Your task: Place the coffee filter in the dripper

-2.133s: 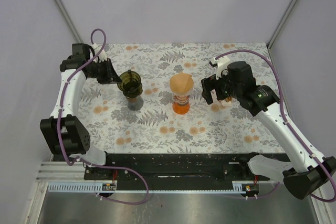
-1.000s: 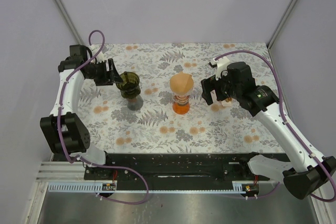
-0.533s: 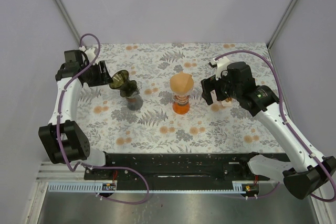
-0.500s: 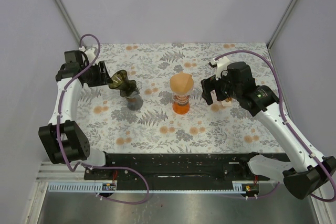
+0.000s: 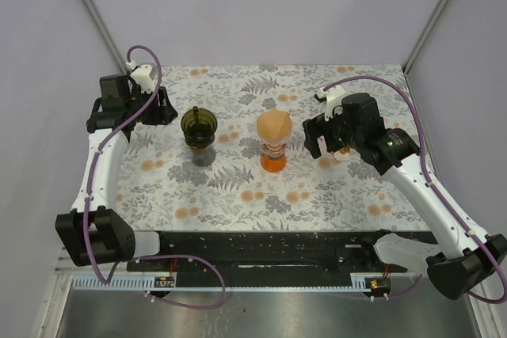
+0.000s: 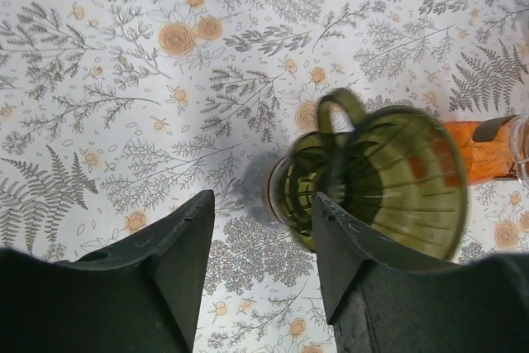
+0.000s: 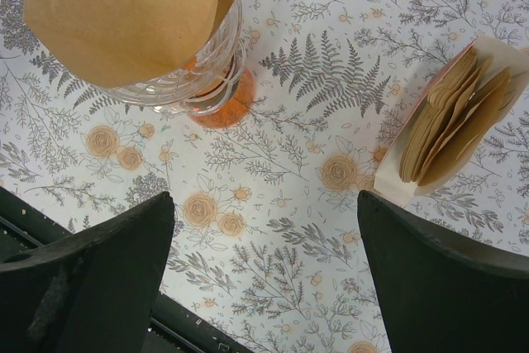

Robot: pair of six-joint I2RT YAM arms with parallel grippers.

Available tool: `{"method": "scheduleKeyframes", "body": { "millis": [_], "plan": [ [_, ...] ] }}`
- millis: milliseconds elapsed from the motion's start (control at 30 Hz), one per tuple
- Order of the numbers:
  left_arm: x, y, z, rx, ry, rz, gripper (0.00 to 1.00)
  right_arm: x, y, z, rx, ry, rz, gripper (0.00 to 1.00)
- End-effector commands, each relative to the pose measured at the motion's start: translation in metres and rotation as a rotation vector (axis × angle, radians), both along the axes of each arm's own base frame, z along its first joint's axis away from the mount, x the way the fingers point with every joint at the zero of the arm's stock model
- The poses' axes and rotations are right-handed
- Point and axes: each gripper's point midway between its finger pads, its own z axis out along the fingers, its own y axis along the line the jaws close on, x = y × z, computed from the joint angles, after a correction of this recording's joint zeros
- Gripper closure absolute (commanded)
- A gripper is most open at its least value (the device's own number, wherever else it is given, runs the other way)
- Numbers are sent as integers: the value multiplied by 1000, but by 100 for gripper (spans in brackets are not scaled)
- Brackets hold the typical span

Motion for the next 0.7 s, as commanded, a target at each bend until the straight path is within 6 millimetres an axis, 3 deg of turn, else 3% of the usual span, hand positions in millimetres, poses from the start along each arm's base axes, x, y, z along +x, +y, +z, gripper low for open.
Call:
{"method": "scheduleKeyframes", "body": {
  "millis": [0,167,367,600,667],
  "plan": [
    [11,3,-12,-2,42,-12,46,3,-2,15,13,-55,-4,1],
    [14,2,2,-9,11,-7,46,3,-2,14,12,-56,-5,1],
    [18,17,13,24,-15,70,46,3,-2,9,6,-41,-4,1],
    [31,46,-19,6,38,242,47,2,-2,11,10,-46,-2,1],
    [35,45,-32,-15,67,254,50,1,-2,11,12,-47,1,1]
  ]
}}
